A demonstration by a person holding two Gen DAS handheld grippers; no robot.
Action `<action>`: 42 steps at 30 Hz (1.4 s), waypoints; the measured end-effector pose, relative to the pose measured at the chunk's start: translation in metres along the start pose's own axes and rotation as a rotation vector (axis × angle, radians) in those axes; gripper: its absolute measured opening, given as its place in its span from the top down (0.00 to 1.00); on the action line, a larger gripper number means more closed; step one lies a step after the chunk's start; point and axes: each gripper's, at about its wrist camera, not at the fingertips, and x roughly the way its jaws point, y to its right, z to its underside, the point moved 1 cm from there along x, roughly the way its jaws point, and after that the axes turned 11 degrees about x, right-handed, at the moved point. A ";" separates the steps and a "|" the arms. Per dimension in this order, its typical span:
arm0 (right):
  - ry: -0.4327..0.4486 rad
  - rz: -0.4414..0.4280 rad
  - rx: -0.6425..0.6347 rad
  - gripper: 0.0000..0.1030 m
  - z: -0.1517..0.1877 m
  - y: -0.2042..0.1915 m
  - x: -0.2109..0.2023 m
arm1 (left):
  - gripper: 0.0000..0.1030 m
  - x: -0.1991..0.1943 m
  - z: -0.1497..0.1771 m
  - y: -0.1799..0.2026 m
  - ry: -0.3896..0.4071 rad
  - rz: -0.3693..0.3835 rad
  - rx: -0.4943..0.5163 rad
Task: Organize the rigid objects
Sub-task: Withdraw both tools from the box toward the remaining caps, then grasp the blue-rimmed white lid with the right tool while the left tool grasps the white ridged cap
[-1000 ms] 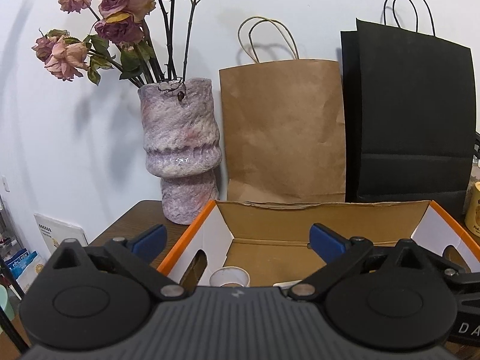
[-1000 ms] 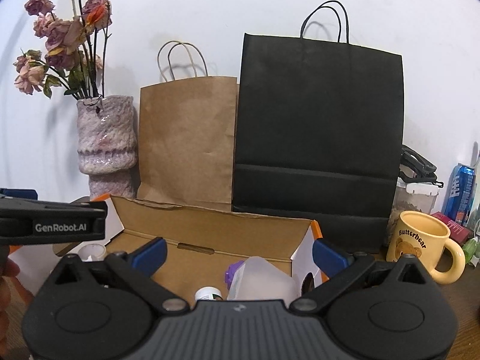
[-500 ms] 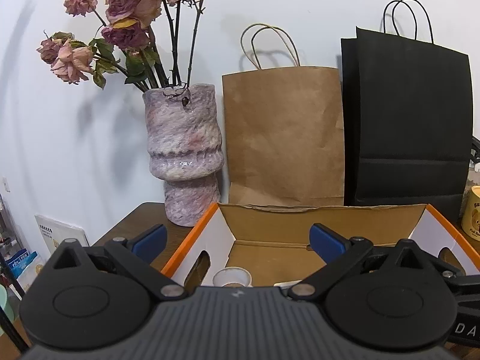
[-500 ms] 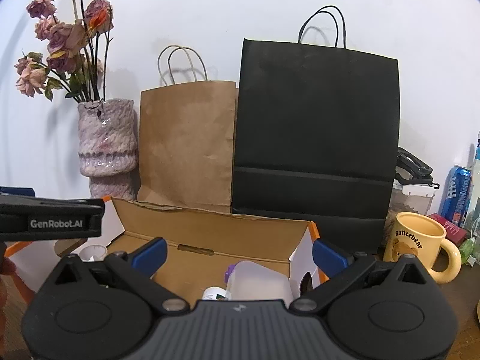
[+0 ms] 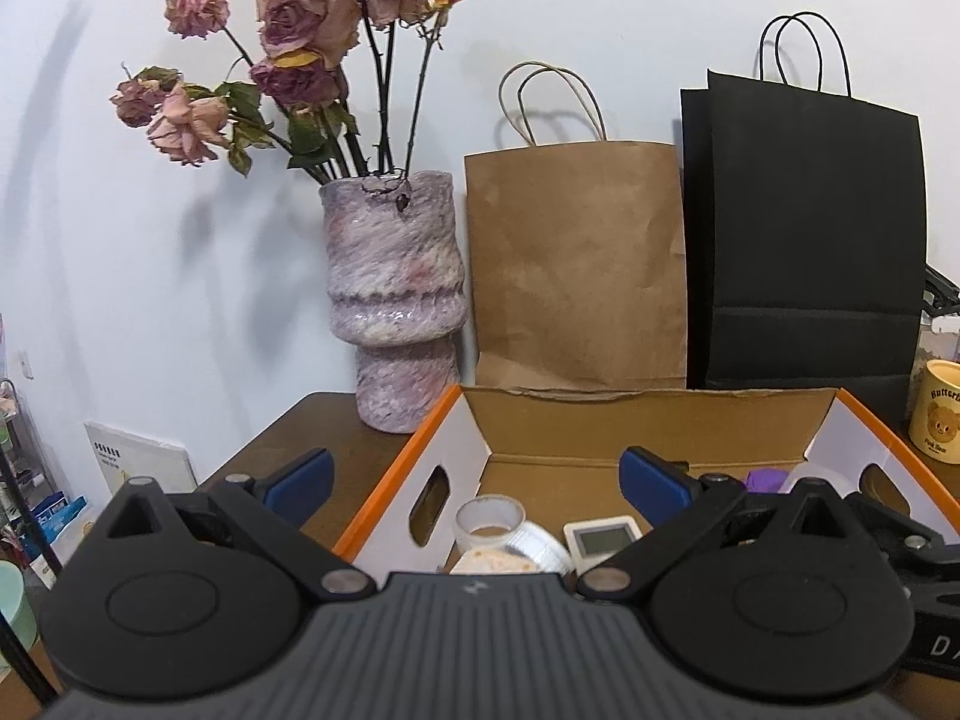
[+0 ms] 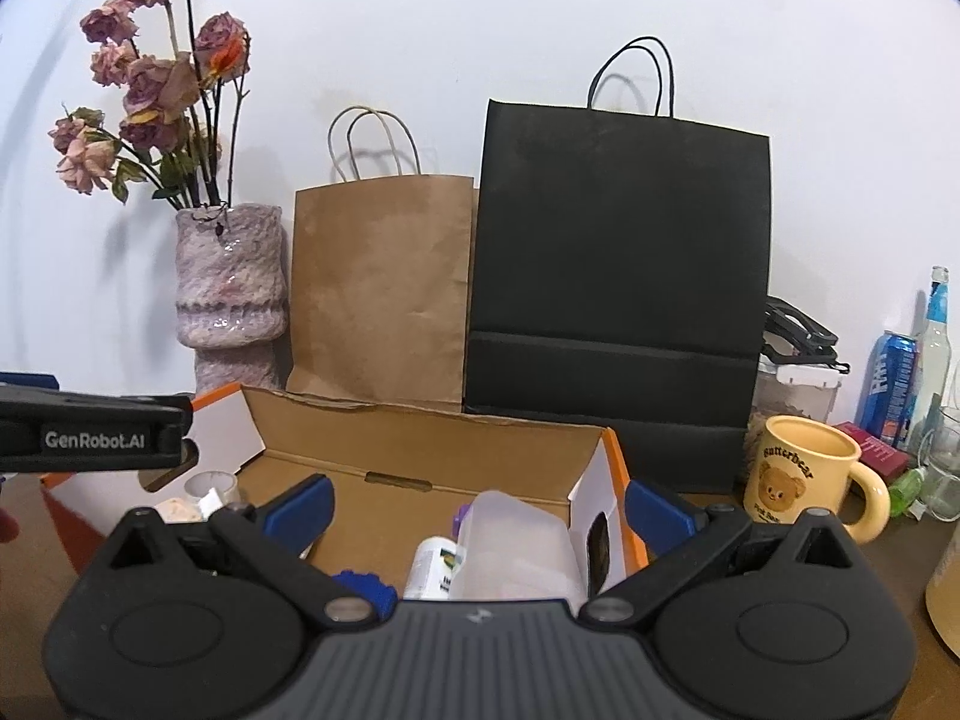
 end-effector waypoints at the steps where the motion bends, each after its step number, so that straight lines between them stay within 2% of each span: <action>1: 0.000 0.002 0.002 0.00 0.001 0.000 -0.004 | 0.00 -0.003 0.002 -0.001 -0.002 0.000 -0.001; 27: -0.042 0.008 0.038 0.00 0.036 -0.009 -0.093 | 0.00 -0.084 0.046 -0.029 -0.045 0.017 0.014; 42: -0.101 -0.010 0.030 0.00 0.055 -0.022 -0.122 | 0.00 -0.109 0.067 -0.043 -0.075 0.036 0.036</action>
